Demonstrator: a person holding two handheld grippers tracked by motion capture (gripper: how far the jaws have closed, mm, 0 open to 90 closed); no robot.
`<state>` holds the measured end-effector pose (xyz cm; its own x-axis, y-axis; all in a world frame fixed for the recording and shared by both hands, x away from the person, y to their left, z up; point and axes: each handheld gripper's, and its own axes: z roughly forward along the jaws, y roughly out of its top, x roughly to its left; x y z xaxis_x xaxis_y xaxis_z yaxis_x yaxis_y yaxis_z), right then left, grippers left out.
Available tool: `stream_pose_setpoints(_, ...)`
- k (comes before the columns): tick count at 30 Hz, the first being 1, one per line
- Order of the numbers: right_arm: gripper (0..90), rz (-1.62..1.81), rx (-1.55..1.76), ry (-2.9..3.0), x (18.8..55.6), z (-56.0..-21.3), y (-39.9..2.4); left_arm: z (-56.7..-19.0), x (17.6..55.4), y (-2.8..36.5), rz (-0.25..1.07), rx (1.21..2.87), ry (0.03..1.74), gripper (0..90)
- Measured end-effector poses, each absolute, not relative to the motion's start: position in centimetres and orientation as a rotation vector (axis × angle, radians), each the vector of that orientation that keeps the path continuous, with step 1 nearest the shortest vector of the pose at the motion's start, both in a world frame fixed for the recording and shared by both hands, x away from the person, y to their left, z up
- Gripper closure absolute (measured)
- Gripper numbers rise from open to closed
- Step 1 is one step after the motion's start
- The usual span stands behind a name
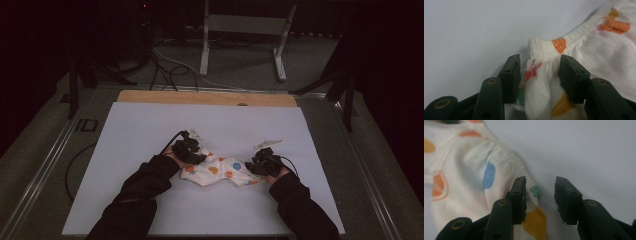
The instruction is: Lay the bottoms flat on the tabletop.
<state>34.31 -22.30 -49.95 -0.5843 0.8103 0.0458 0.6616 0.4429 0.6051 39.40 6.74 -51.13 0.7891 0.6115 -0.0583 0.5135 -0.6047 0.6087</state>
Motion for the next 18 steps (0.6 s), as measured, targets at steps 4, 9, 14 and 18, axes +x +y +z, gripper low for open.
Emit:
stream_pose_setpoints(4, 64.5, 0.813, 1.264, 2.497, 33.5, -50.6, -22.2, -51.1, 39.1, 6.6, 0.2, 2.364, 0.818, 58.8)
stream_pose_setpoints(9, 85.4, 0.786, 1.207, 2.507, 33.1, -50.3, -21.9, -50.9, 38.8, 6.3, 0.173, 2.37, 0.803, 80.7)
stream_pose_setpoints(14, 89.0, 0.801, 1.173, 2.458, 33.1, -49.8, -21.9, -50.6, 38.3, 7.1, 0.172, 2.349, 0.804, 87.9)
stream_pose_setpoints(18, 89.5, 0.843, 1.17, 2.426, 33.5, -49.1, -21.9, -49.9, 37.9, 8.2, 0.184, 2.306, 0.813, 88.0)
